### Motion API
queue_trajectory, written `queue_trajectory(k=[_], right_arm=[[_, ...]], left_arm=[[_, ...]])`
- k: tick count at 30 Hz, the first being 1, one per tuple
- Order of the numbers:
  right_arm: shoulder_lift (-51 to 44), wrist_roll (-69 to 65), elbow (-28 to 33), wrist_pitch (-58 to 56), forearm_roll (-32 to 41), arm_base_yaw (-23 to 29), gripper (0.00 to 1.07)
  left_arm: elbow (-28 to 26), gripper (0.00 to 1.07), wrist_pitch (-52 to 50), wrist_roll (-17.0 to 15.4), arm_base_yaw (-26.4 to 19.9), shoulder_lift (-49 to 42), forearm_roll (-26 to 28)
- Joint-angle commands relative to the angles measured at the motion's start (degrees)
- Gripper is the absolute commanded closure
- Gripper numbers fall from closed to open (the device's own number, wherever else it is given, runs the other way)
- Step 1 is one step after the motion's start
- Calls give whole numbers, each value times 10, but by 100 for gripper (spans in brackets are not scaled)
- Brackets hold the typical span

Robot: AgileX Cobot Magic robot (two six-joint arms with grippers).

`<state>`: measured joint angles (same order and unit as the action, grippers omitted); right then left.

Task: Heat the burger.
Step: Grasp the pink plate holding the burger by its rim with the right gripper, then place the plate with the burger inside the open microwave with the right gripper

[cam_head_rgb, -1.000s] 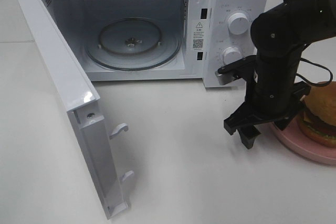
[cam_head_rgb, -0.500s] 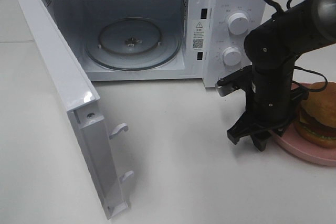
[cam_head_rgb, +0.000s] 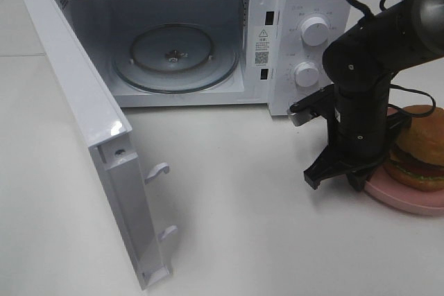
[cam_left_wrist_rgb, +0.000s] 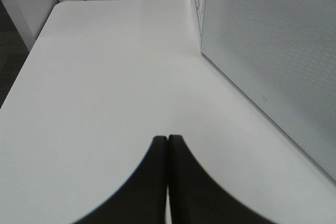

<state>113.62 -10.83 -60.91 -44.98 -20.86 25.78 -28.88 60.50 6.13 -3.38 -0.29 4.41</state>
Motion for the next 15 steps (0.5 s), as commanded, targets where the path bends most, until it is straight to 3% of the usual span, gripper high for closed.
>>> queue_trajectory(k=[1,15], right_arm=[[3,2,-1,7,4,0,107],[-70,18,0,-29,-18,33,107]], left_arm=[[1,106,-9,-2,3,-12,2],[1,106,-9,-2,3,-12,2]])
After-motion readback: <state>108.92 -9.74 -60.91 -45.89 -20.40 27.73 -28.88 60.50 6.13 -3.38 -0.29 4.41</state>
